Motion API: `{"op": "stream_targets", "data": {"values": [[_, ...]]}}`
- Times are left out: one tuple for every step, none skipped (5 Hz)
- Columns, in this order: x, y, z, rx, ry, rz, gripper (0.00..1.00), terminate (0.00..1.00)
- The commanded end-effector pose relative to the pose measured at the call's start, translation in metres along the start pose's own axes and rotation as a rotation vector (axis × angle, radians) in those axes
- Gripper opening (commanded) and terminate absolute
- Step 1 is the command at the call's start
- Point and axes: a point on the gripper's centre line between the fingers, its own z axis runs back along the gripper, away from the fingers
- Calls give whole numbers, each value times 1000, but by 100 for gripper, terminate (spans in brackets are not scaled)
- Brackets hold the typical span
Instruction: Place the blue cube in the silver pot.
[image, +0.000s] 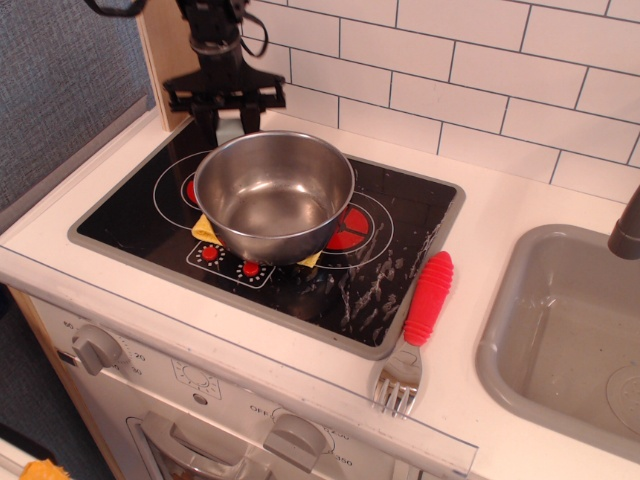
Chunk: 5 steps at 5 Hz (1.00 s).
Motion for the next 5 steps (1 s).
{"op": "stream_targets", "data": {"values": [[14,3,70,-26,-148,26,0,0],[-4,-5,92,-52,-178,9,0,0],[-30,-17,109,-79,-186,-23,0,0],[-60,-29,115,-95,-173,-58,0,0],[-79,-42,103,-110,-136,-58,0,0]]}}
